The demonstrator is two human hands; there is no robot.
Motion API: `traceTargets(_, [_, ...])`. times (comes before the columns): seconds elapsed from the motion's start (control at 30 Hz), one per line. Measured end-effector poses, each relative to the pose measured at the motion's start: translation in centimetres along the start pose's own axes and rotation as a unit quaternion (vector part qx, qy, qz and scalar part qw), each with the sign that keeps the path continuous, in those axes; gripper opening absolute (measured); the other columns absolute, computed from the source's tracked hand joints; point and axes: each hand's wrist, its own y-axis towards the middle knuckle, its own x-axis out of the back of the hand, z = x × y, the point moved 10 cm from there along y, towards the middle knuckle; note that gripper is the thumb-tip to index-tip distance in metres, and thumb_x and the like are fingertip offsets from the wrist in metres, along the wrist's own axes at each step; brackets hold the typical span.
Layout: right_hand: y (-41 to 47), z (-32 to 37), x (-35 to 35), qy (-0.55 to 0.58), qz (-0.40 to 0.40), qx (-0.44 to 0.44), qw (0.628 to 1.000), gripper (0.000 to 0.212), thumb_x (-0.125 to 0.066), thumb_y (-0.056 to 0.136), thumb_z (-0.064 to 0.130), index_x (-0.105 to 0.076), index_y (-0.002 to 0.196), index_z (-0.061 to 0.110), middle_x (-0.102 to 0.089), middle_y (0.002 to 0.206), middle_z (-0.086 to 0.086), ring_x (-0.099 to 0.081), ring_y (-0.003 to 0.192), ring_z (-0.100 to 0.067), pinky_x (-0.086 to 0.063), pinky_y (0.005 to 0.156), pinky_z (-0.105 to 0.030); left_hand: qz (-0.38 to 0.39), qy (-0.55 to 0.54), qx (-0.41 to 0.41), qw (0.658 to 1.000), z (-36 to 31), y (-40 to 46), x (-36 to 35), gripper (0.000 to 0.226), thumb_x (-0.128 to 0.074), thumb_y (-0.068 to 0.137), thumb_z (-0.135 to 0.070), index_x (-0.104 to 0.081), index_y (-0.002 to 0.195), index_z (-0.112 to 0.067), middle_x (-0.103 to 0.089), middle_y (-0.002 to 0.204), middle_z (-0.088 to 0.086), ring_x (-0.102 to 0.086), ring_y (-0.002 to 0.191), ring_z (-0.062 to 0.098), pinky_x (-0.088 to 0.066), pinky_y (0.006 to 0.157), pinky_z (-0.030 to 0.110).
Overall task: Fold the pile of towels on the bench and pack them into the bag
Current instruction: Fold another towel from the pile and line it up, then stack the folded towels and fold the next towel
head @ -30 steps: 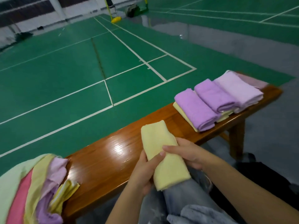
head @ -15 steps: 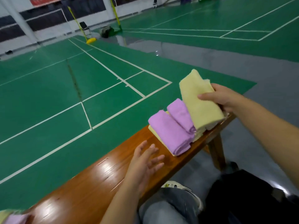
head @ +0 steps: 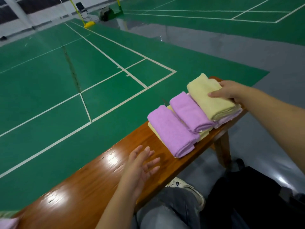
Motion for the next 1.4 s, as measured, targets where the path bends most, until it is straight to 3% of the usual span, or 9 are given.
traceTargets(0.1, [-1.3,2.2,1.9,-0.145,-0.095,0.058,0.983,0.069,-0.072,0.082,0.035,-0.044,0.138,0.009,-0.050,0.138,-0.015,-0.050,0.121,-0.034,-0.040,0.095,-0.036,0.001,-0.010,0.012,1.000,0.5,-0.1,-0.2,0.060,-0.067,0.078,-0.027,-0.045,0.133,-0.019,-0.067,0.113,0.013,-0.070,0.085,0.026,-0.056,0.066,0.034])
traceTargets(0.23, [-6.3,7.0,-0.3,-0.124,-0.124,0.178,0.968,0.056,-0.071,0.083,0.034,-0.052,0.131,0.012,-0.056,0.129,-0.013,-0.057,0.111,-0.028,-0.045,0.091,-0.037,0.001,-0.029,0.003,1.000,0.2,-1.0,0.5,0.049,-0.064,0.087,-0.025,-0.046,0.132,-0.018,-0.066,0.115,0.014,-0.069,0.089,0.027,-0.057,0.072,0.036])
traceTargets(0.47, [-21.4,12.9,-16.1,0.029,0.164,0.303,0.938,0.037,-0.065,0.088,0.034,-0.053,0.123,0.029,-0.062,0.108,0.011,-0.059,0.100,-0.007,-0.051,0.088,-0.028,-0.083,-0.086,-0.020,0.993,-0.3,-4.6,8.6,0.048,-0.064,0.087,-0.027,-0.046,0.131,-0.018,-0.063,0.120,0.013,-0.067,0.097,0.028,-0.055,0.074,0.038])
traceTargets(0.63, [-28.6,14.8,-26.9,0.081,0.265,0.301,0.913,0.022,-0.067,0.087,0.026,-0.059,0.107,0.029,-0.066,0.107,0.000,-0.064,0.101,-0.016,-0.052,0.091,-0.036,-0.159,-0.124,-0.067,0.977,-1.3,-9.1,17.1,0.032,-0.057,0.094,-0.023,-0.045,0.123,-0.015,-0.063,0.116,0.013,-0.065,0.090,0.025,-0.055,0.068,0.033])
traceTargets(0.83, [-36.9,17.0,-37.1,0.067,0.375,0.301,0.874,0.013,-0.063,0.090,0.020,-0.060,0.101,0.026,-0.068,0.096,-0.001,-0.066,0.086,-0.013,-0.053,0.072,-0.023,-0.280,-0.098,-0.147,0.944,-3.1,-16.9,28.4,0.034,-0.057,0.096,-0.022,-0.044,0.127,-0.015,-0.061,0.112,0.010,-0.067,0.087,0.022,-0.054,0.069,0.032])
traceTargets(1.03, [-40.7,16.9,-42.4,0.029,0.425,0.291,0.857,0.011,-0.062,0.090,0.025,-0.062,0.100,0.028,-0.069,0.092,0.003,-0.066,0.085,-0.008,-0.052,0.071,-0.023,-0.543,0.203,-0.188,0.792,-5.3,-27.7,41.3,0.038,-0.061,0.088,-0.020,-0.052,0.124,-0.012,-0.060,0.114,0.003,-0.057,0.107,0.021,-0.044,0.089,0.030])
traceTargets(1.17, [-42.3,17.3,-44.8,0.036,0.440,0.275,0.854,0.013,-0.062,0.090,0.018,-0.064,0.103,0.016,-0.071,0.092,-0.005,-0.067,0.081,-0.013,-0.053,0.074,-0.029,-0.628,0.334,-0.083,0.698,-4.4,-31.4,48.3,0.048,-0.061,0.089,-0.023,-0.052,0.131,-0.001,-0.055,0.130,0.017,-0.051,0.121,0.033,-0.040,0.101,0.039])
traceTargets(1.27, [-43.5,17.5,-46.2,0.035,0.457,0.275,0.845,0.016,-0.061,0.091,0.014,-0.064,0.106,0.008,-0.070,0.097,-0.012,-0.065,0.078,-0.015,-0.050,0.065,-0.021,-0.624,0.412,0.014,0.663,-2.5,-31.9,50.9,0.054,-0.063,0.088,-0.037,-0.054,0.128,-0.003,-0.051,0.129,0.020,-0.049,0.117,0.039,-0.040,0.096,0.043])
traceTargets(1.4, [-43.8,17.7,-47.1,0.040,0.461,0.268,0.845,0.016,-0.062,0.091,0.015,-0.064,0.106,0.010,-0.071,0.097,-0.009,-0.065,0.073,-0.005,-0.050,0.061,-0.014,-0.621,0.432,-0.021,0.654,-2.5,-32.1,51.5,0.033,-0.059,0.092,-0.029,-0.067,0.113,-0.005,-0.058,0.120,0.015,-0.056,0.107,0.035,-0.044,0.090,0.040])
